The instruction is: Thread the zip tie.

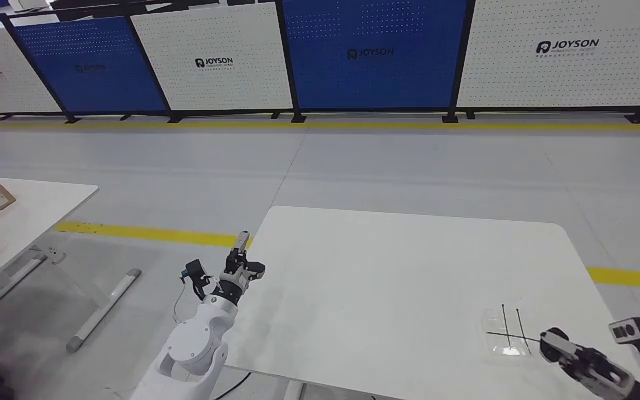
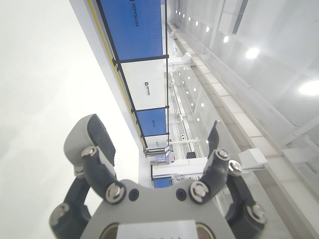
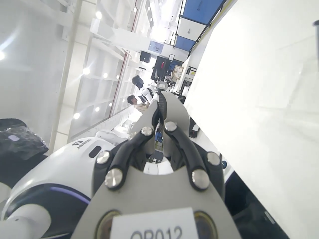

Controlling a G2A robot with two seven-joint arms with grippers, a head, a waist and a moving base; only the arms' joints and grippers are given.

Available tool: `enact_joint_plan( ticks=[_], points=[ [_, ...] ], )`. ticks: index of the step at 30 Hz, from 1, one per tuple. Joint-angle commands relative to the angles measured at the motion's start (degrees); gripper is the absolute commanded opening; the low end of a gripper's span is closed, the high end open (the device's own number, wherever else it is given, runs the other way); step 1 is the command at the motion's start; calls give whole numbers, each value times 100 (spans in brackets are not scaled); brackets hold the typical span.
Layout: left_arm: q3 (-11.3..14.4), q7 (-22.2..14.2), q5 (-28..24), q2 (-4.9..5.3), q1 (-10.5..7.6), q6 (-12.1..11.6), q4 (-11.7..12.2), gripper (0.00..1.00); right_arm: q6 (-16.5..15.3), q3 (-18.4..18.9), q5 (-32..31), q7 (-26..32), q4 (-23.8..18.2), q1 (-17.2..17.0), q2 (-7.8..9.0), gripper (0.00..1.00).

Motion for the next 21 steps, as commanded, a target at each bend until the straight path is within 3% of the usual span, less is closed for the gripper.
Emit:
enact_joint_plan(
  ticks=[1,12,16,18,21],
  points=[
    [0,0,0,0,0,0,0,100,4,5,37,12,34,6,1,0],
    [0,0,0,0,0,0,0,100,4,5,37,12,34,6,1,0],
    [0,0,0,0,0,0,0,100,-107,-56,230,-637,-23,12,-58,0],
    [0,0,0,0,0,0,0,100,-107,33,421,-925,-249,10,-119,0],
    [0,0,0,0,0,0,0,100,-107,122,-5,-1503,-961,-286,-288,0]
  ],
)
